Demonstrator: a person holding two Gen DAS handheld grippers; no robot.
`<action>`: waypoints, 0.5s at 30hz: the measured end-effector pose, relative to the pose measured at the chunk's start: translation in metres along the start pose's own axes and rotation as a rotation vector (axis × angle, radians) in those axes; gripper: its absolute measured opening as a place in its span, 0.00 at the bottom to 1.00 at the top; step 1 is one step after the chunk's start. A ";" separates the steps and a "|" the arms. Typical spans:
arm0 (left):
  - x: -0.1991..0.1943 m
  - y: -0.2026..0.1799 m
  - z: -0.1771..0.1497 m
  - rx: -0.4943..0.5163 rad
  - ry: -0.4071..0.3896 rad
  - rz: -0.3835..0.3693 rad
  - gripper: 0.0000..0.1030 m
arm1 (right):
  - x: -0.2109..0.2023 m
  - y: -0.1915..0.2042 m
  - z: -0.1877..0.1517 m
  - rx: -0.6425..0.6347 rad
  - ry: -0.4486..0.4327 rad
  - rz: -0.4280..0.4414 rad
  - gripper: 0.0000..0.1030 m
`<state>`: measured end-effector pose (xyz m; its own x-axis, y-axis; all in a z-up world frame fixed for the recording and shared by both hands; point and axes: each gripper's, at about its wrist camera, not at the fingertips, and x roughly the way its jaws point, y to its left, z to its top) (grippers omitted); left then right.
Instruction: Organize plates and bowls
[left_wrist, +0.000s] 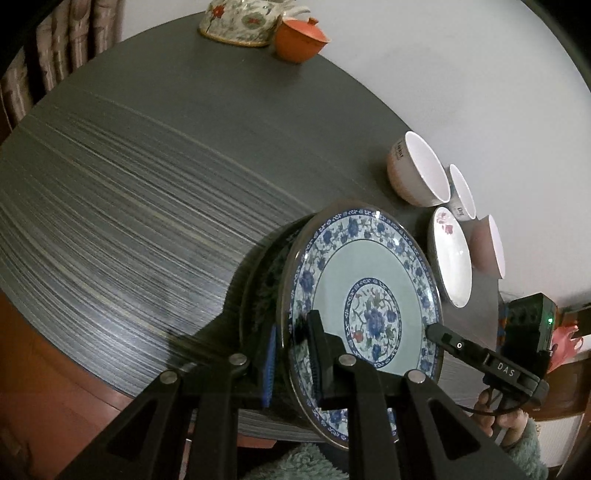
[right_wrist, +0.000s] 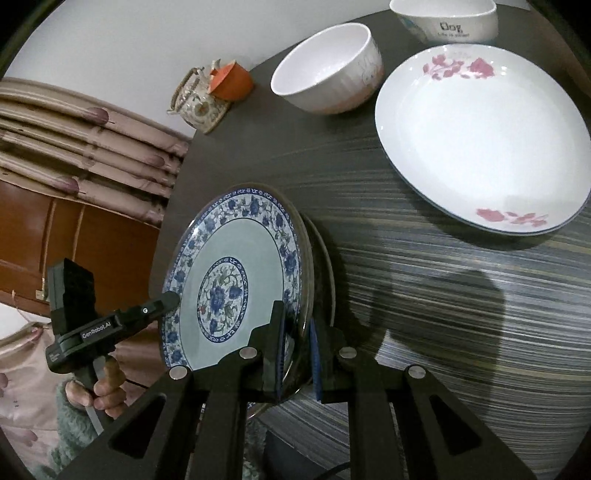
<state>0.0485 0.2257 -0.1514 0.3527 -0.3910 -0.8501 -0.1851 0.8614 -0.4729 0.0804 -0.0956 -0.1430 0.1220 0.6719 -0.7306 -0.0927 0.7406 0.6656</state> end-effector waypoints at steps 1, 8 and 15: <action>0.003 0.000 0.000 -0.001 0.005 0.001 0.15 | 0.002 0.000 0.000 0.004 0.003 -0.004 0.12; 0.011 0.007 0.001 -0.022 0.009 0.008 0.16 | 0.012 0.000 0.002 0.013 0.020 -0.029 0.12; 0.020 0.006 0.004 -0.035 0.018 0.012 0.16 | 0.019 0.003 0.003 0.009 0.029 -0.059 0.14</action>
<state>0.0583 0.2247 -0.1699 0.3339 -0.3867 -0.8596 -0.2208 0.8545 -0.4702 0.0850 -0.0810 -0.1542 0.0981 0.6270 -0.7728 -0.0778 0.7790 0.6222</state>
